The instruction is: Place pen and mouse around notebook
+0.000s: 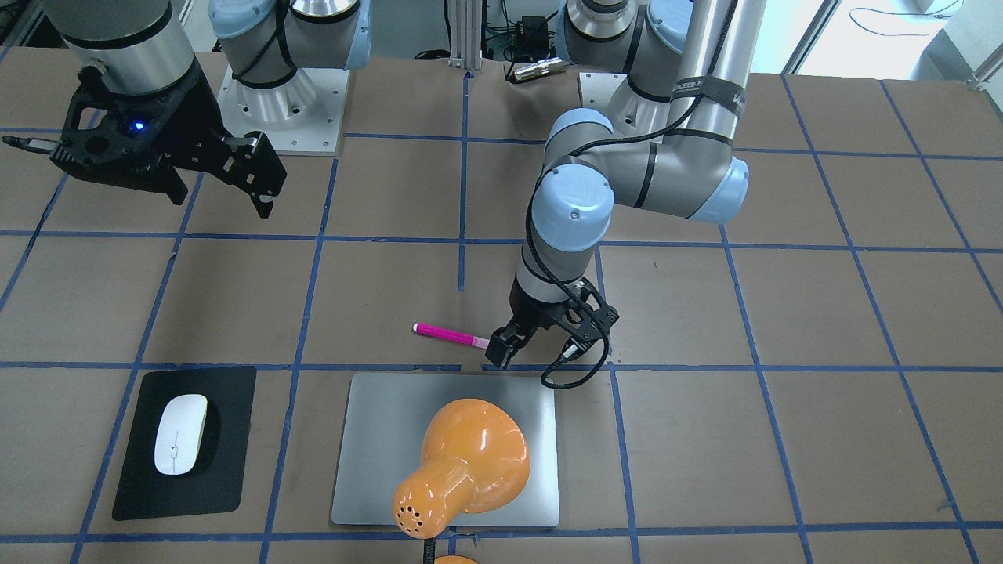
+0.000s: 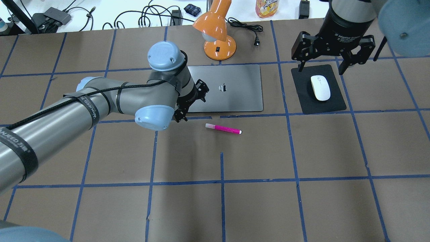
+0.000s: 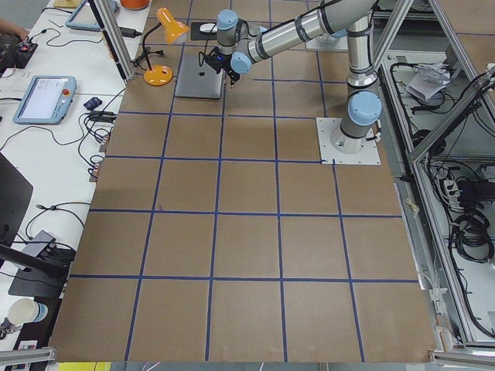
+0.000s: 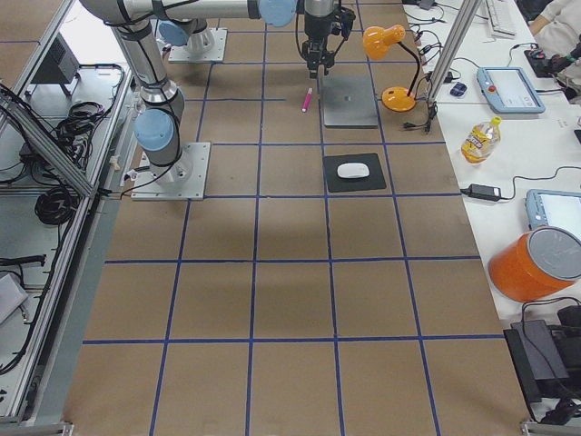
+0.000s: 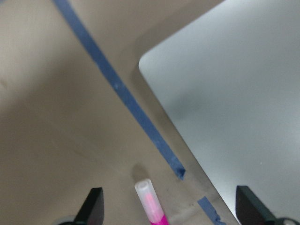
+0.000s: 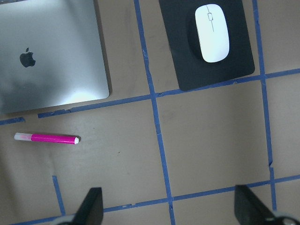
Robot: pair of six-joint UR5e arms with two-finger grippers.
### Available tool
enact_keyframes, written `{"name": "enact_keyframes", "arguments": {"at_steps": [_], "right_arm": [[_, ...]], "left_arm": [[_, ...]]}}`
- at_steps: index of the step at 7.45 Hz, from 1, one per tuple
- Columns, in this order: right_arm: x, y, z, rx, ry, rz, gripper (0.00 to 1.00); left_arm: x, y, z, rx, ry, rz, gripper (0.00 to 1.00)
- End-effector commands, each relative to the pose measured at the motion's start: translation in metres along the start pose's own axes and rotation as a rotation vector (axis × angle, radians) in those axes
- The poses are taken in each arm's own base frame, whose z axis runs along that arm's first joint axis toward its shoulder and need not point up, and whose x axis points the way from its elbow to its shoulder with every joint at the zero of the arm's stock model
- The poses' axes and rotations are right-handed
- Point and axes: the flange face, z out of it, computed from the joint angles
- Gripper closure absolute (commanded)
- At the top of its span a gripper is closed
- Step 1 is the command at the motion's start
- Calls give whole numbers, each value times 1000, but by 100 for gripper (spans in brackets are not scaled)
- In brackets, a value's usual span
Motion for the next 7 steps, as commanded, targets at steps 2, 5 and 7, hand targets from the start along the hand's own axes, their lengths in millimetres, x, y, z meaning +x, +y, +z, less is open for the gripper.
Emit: {"name": "enact_keyframes", "arguments": {"at_steps": [2, 5, 7], "right_arm": [[0, -1, -2, 10, 3, -10, 0], [-2, -14, -3, -14, 3, -66, 0], [-2, -12, -4, -28, 3, -64, 0]], "left_arm": [[-36, -76, -90, -65, -67, 319, 0], [-97, -126, -153, -103, -119, 557, 0], [-127, -116, -190, -132, -123, 641, 0]]}}
